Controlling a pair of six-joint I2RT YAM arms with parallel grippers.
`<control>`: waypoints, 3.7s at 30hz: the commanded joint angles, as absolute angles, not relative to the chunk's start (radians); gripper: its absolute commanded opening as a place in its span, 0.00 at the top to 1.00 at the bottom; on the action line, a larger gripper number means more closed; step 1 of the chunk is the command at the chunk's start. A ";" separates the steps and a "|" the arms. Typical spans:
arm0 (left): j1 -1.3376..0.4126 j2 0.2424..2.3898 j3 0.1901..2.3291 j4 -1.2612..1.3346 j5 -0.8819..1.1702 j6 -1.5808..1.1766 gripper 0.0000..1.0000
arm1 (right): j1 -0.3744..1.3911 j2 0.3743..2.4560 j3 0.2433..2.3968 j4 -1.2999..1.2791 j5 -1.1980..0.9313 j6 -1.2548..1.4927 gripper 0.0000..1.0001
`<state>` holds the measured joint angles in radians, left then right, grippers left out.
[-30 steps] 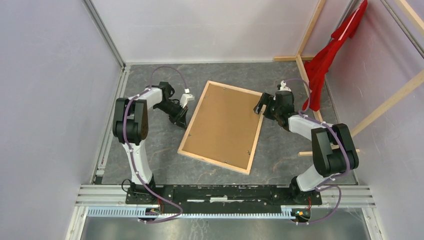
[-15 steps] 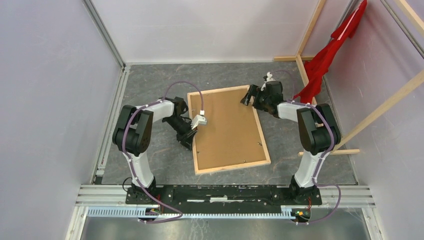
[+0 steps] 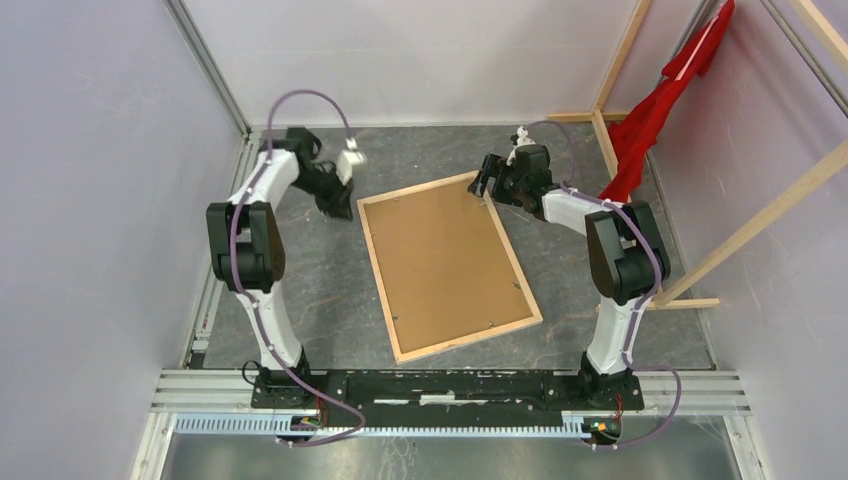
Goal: Put the photo into the frame
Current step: Adjust the photo frame at the center of the board.
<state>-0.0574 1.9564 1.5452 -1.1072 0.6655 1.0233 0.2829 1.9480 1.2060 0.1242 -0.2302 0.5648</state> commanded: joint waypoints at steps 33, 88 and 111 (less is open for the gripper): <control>0.036 2.342 1.843 -0.743 0.786 0.569 0.77 | 0.584 1.877 1.299 0.036 0.008 0.441 0.15; 0.012 2.088 1.353 -1.223 0.688 1.219 0.83 | 0.340 1.530 0.839 -0.202 -0.233 0.381 0.23; 0.123 2.094 1.401 -1.080 0.836 0.904 0.80 | 0.640 1.572 0.976 0.100 -0.189 0.646 0.53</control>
<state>0.1184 2.1029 1.4425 -1.1778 0.8223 1.0157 0.5453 1.4910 0.9199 -0.0513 -0.1455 0.5392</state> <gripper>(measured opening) 0.211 0.479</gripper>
